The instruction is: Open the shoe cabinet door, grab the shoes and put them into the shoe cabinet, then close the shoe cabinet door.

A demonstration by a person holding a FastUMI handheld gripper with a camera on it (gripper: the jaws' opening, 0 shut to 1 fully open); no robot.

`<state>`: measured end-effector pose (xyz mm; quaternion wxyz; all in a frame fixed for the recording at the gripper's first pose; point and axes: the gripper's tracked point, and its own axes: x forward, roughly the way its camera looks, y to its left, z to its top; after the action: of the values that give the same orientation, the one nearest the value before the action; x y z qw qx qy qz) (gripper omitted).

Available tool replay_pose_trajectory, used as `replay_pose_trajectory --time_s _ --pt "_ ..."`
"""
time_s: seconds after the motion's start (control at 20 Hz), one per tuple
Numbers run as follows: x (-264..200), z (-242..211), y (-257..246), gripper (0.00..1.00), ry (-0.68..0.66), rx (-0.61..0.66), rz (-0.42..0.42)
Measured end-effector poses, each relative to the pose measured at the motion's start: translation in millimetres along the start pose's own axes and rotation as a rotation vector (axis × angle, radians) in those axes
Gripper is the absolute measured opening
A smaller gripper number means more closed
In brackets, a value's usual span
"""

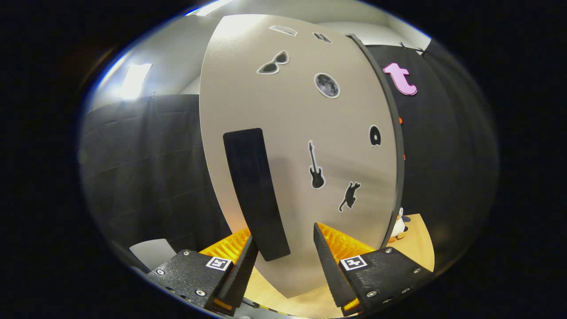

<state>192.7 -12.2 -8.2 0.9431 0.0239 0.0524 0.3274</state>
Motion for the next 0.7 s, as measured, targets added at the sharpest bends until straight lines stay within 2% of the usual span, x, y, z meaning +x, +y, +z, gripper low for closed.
replay_pose_trajectory --time_s 0.45,0.7 --pt "12.5 -0.4 -0.5 0.80 0.019 -0.093 -0.010" --pt "14.5 -1.8 -4.6 0.90 0.016 -0.086 -0.046"
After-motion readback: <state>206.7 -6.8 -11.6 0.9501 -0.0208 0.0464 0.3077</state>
